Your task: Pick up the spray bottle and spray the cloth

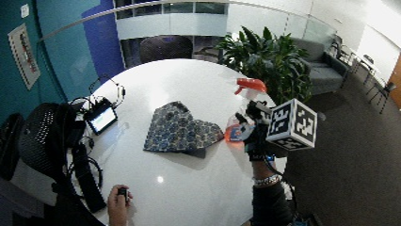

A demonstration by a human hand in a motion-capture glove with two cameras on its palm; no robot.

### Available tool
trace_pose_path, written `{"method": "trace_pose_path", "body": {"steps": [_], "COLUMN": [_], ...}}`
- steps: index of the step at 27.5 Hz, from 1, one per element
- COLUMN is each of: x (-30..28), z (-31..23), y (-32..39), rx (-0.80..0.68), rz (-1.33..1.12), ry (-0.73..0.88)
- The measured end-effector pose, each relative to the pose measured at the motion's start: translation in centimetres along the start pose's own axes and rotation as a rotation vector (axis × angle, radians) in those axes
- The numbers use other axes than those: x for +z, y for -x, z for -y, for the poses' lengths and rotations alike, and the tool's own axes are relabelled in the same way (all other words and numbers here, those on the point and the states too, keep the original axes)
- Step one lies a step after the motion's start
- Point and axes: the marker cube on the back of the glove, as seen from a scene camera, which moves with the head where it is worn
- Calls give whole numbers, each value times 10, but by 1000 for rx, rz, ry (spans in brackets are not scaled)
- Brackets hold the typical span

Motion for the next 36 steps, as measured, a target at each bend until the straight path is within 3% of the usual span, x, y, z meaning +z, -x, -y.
{"method": "trace_pose_path", "body": {"steps": [10, 18, 29, 36], "x": [11, 19, 38, 41], "z": [24, 41, 71, 81], "y": [-4, -7, 6, 17], "rx": [76, 102, 72, 29], "rz": [22, 260, 534, 566], "ry": [-16, -80, -241, -303]}}
